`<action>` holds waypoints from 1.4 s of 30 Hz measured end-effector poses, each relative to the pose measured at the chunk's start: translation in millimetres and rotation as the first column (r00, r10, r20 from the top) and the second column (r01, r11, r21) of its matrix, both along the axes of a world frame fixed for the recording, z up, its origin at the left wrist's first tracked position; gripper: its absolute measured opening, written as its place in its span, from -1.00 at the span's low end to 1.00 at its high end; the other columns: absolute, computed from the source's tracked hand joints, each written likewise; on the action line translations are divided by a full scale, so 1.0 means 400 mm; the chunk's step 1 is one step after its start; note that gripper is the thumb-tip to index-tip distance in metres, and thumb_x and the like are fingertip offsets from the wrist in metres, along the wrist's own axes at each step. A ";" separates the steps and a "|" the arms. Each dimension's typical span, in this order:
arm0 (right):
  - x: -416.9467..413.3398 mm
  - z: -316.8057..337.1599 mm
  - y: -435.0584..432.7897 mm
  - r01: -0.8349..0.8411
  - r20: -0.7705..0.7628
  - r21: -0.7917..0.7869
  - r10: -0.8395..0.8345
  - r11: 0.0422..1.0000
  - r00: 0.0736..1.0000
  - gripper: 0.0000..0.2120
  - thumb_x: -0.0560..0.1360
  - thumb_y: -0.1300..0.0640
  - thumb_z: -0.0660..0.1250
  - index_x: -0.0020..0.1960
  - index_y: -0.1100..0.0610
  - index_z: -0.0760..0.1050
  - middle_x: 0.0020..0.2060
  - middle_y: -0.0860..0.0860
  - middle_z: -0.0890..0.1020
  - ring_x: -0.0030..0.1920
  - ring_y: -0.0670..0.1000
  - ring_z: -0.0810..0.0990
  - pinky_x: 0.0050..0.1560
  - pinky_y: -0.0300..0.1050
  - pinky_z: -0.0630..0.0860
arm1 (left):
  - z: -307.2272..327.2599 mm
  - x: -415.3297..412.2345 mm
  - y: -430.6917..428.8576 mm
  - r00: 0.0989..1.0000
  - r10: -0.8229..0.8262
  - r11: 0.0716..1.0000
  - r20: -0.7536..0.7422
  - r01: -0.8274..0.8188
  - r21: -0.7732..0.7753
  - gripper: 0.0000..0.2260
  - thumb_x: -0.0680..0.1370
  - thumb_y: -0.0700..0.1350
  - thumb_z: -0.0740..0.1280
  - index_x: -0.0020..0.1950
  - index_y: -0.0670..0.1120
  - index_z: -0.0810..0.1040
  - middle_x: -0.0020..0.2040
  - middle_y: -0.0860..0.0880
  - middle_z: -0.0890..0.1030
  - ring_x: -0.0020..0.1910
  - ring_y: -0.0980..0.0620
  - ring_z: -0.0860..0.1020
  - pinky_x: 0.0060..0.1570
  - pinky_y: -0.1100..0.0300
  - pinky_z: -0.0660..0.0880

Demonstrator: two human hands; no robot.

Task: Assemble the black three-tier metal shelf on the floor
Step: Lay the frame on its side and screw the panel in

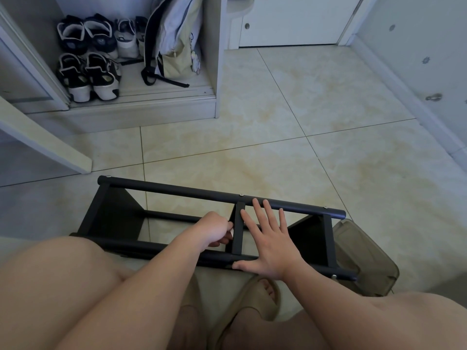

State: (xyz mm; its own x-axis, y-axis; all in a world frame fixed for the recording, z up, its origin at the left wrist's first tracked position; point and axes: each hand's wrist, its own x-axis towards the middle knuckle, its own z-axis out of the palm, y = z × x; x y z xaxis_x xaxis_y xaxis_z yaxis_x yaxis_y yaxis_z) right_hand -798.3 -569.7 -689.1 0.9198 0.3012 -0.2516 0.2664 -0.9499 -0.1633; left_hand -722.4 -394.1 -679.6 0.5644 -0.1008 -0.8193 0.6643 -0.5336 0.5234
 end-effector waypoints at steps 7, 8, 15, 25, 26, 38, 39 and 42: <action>0.000 -0.002 0.000 0.002 -0.002 -0.012 -0.002 1.000 1.000 0.13 0.32 -0.70 -0.04 0.65 -0.08 -0.27 0.61 0.04 -0.37 0.57 0.12 -0.47 0.54 0.36 -0.32 | -0.004 0.007 0.017 0.998 -0.066 0.997 0.017 0.067 -0.035 -0.78 0.66 -0.06 0.26 0.08 -0.16 0.63 -0.22 0.03 0.71 -0.24 0.12 0.66 -0.11 0.19 0.56; 0.000 -0.002 0.001 0.002 -0.002 -0.011 -0.002 1.000 1.000 0.13 0.32 -0.70 -0.04 0.65 -0.08 -0.27 0.61 0.04 -0.37 0.57 0.12 -0.47 0.54 0.36 -0.32 | -0.004 0.008 0.022 0.997 -0.075 0.996 0.016 0.076 -0.047 -0.79 0.66 -0.06 0.26 0.06 -0.14 0.63 -0.22 0.04 0.71 -0.25 0.13 0.65 -0.11 0.20 0.56; -0.002 -0.002 0.001 0.001 0.005 -0.011 -0.001 1.000 1.000 0.13 0.32 -0.70 -0.04 0.65 -0.08 -0.27 0.61 0.03 -0.37 0.57 0.12 -0.47 0.53 0.34 -0.35 | 0.003 0.016 0.043 0.991 -0.135 0.988 0.003 0.134 -0.074 -0.83 0.67 -0.08 0.24 0.01 -0.09 0.60 -0.24 0.08 0.72 -0.25 0.18 0.64 -0.18 0.25 0.54; -0.003 -0.004 0.000 0.003 0.020 0.002 -0.003 1.000 1.000 0.12 0.33 -0.70 -0.06 0.66 -0.07 -0.22 0.62 0.04 -0.33 0.59 0.13 -0.42 0.54 0.34 -0.31 | 0.017 0.016 0.080 0.953 -0.297 0.952 0.061 0.301 -0.057 -0.80 0.68 -0.12 0.22 -0.06 -0.08 0.59 -0.19 0.11 0.73 -0.12 0.13 0.60 -0.08 0.21 0.49; -0.003 -0.004 0.000 0.003 0.017 -0.004 -0.003 1.000 1.000 0.12 0.33 -0.70 -0.07 0.66 -0.07 -0.23 0.62 0.03 -0.34 0.59 0.13 -0.43 0.55 0.34 -0.31 | 0.017 0.014 0.082 0.950 -0.304 0.949 0.067 0.308 -0.065 -0.80 0.68 -0.13 0.22 -0.08 -0.08 0.58 -0.19 0.10 0.73 -0.13 0.12 0.59 -0.07 0.20 0.48; -0.001 0.003 0.004 0.002 -0.012 -0.059 -0.003 0.998 1.000 0.13 0.32 -0.70 -0.08 0.65 -0.07 -0.29 0.60 0.03 -0.39 0.57 0.13 -0.47 0.55 0.34 -0.30 | 0.017 0.004 0.104 0.890 -0.445 0.893 0.103 0.450 -0.032 -0.79 0.65 -0.16 0.27 -0.15 -0.03 0.59 -0.20 0.14 0.71 -0.09 0.14 0.61 -0.14 0.21 0.44; -0.001 0.003 0.004 0.002 -0.013 -0.061 -0.002 0.998 1.000 0.13 0.32 -0.70 -0.08 0.65 -0.08 -0.29 0.60 0.03 -0.39 0.57 0.13 -0.47 0.55 0.34 -0.31 | 0.016 0.004 0.103 0.882 -0.459 0.886 0.109 0.464 -0.021 -0.79 0.65 -0.17 0.28 -0.16 -0.03 0.60 -0.19 0.15 0.71 -0.07 0.13 0.61 -0.14 0.21 0.43; -0.003 0.003 0.002 0.003 -0.015 -0.058 -0.004 0.998 1.000 0.13 0.31 -0.71 -0.09 0.65 -0.08 -0.30 0.60 0.03 -0.39 0.57 0.13 -0.47 0.55 0.33 -0.32 | 0.013 0.003 0.100 0.857 -0.498 0.865 0.129 0.501 0.009 -0.78 0.64 -0.18 0.30 -0.18 -0.02 0.61 -0.17 0.16 0.68 -0.11 0.17 0.59 -0.15 0.27 0.41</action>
